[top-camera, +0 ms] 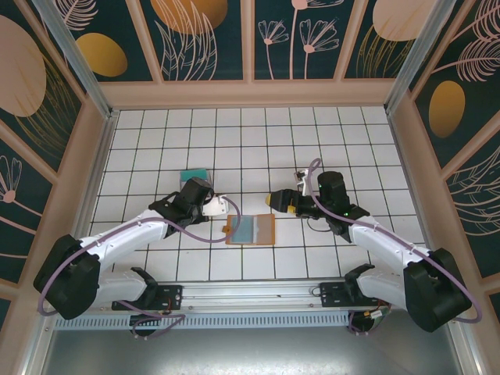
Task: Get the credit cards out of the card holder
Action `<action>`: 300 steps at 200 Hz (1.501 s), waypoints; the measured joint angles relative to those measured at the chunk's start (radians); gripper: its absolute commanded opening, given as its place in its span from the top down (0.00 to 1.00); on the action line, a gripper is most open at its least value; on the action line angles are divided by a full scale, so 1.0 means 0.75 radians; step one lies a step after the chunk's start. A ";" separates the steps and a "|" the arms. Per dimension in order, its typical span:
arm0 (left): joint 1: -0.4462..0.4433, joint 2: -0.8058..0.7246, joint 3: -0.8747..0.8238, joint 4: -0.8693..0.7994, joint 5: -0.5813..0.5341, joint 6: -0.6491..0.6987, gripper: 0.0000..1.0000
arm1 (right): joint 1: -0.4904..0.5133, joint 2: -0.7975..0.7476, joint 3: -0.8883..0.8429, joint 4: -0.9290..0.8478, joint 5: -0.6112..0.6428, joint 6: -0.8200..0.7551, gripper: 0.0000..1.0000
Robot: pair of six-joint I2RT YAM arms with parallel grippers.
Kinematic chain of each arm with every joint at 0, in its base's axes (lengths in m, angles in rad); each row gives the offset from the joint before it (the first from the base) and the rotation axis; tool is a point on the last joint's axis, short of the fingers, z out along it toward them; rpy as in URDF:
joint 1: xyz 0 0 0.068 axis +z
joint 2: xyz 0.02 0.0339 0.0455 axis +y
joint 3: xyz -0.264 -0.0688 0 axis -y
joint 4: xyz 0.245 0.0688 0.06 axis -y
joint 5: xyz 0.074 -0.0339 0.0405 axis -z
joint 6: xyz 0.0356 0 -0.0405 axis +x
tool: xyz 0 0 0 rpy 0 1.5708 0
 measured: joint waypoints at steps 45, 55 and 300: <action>0.004 0.000 0.068 -0.019 -0.001 0.005 1.00 | -0.001 0.004 0.000 0.000 0.000 0.001 0.01; 0.004 0.000 0.069 -0.020 0.000 0.006 1.00 | -0.001 0.004 0.000 0.000 0.000 0.001 0.01; 0.116 0.077 -0.008 0.262 -0.085 0.007 0.55 | -0.008 -0.019 -0.013 0.021 0.000 0.011 0.01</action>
